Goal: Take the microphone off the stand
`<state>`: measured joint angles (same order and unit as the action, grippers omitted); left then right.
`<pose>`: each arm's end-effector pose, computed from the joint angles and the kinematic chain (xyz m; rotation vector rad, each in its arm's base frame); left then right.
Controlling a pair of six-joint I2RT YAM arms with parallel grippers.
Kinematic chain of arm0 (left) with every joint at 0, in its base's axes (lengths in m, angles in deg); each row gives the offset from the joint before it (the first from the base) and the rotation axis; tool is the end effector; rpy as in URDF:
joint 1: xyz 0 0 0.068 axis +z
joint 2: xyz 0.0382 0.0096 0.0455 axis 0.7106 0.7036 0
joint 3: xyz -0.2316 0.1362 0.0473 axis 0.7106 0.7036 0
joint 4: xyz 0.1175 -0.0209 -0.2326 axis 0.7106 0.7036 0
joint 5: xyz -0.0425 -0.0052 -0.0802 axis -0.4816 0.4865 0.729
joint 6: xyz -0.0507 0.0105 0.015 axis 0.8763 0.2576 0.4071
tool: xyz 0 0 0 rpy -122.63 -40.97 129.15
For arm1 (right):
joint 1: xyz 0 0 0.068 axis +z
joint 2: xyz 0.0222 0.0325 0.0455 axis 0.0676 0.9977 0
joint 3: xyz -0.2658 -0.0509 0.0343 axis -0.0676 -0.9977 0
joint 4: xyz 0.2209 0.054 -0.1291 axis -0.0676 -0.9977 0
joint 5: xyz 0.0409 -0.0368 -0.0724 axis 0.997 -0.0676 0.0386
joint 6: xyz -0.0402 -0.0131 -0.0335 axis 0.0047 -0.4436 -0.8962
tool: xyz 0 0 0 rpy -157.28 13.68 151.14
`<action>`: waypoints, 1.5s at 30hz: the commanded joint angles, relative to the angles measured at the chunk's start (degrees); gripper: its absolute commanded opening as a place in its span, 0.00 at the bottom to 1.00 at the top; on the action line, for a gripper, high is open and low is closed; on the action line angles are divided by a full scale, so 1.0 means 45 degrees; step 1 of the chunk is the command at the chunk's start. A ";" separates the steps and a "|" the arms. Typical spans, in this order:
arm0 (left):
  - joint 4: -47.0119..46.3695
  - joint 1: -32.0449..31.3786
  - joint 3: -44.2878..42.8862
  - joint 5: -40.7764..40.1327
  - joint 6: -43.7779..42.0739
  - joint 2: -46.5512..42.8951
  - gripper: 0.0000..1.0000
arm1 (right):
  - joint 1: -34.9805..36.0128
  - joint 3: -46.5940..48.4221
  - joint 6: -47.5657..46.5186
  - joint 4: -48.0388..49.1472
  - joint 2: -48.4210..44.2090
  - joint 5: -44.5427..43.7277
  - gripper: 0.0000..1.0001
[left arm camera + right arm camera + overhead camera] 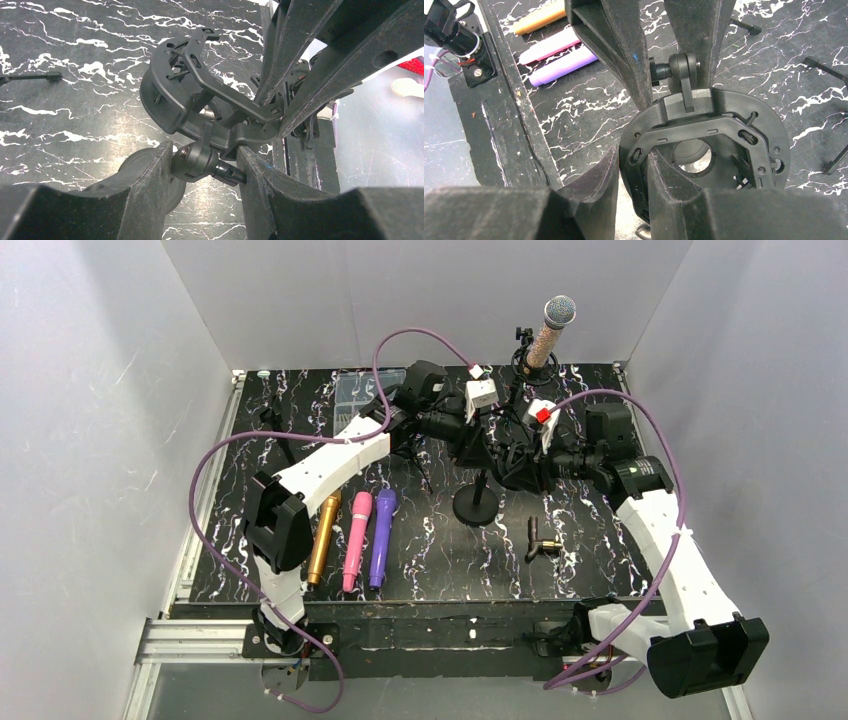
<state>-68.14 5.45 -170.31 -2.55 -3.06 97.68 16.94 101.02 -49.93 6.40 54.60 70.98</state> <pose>0.3271 -0.3088 0.3950 1.2836 1.0015 -1.0661 0.2093 0.0743 0.3578 -1.0344 1.7932 0.7413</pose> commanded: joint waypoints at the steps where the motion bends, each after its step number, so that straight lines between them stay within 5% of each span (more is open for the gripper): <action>1: 0.2329 0.0083 0.0929 -0.0089 -0.0077 0.0103 0.00 | -0.0070 -0.0324 -0.0307 -0.0003 0.0051 -0.0919 0.01; 45: 0.2646 0.0131 0.2815 -0.0559 -0.0715 0.0917 0.00 | 0.0034 -0.2033 -0.0249 0.0811 0.0171 -0.1455 0.01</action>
<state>-70.10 4.84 -161.52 -3.36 -4.96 100.15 18.16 92.04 -50.76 8.26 57.44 69.69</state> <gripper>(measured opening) 0.454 0.303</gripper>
